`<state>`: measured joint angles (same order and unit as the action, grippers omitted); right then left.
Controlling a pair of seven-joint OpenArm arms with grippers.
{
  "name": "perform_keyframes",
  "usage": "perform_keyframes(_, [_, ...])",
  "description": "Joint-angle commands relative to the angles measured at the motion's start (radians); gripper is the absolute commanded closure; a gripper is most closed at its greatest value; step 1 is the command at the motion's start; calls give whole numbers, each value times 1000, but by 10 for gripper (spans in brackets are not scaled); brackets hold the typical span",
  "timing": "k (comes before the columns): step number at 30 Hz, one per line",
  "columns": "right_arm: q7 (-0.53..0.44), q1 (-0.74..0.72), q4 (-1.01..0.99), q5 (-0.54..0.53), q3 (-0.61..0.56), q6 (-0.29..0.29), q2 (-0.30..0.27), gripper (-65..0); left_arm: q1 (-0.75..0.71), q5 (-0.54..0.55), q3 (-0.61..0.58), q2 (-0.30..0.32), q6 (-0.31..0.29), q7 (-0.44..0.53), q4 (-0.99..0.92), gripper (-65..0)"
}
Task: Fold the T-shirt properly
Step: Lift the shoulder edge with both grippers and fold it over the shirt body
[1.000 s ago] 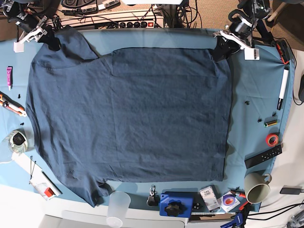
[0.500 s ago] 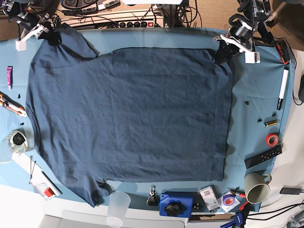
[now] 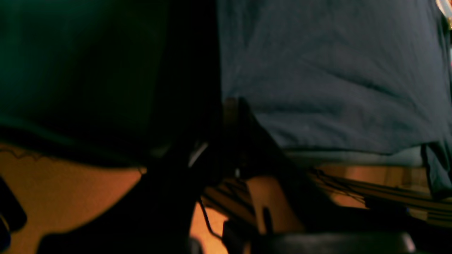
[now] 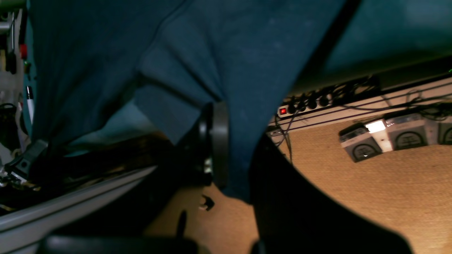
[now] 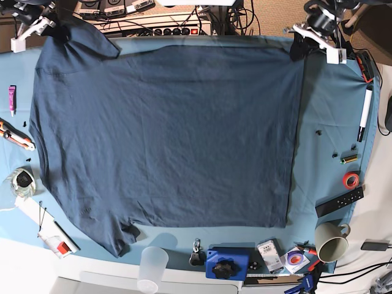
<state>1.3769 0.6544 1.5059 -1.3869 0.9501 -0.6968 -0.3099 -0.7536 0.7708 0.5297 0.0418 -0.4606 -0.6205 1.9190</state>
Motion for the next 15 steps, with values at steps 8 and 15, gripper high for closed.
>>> perform_keyframes(8, [19, 95, 66, -97, 117, -1, -20, 0, -117, 81, 92, 3, -11, 5, 30, 0])
perform_keyframes(15, [19, 121, 86, -97, 143, -1, -20, 0, -186, 196, 182, 3, -37, -60, 64, 0])
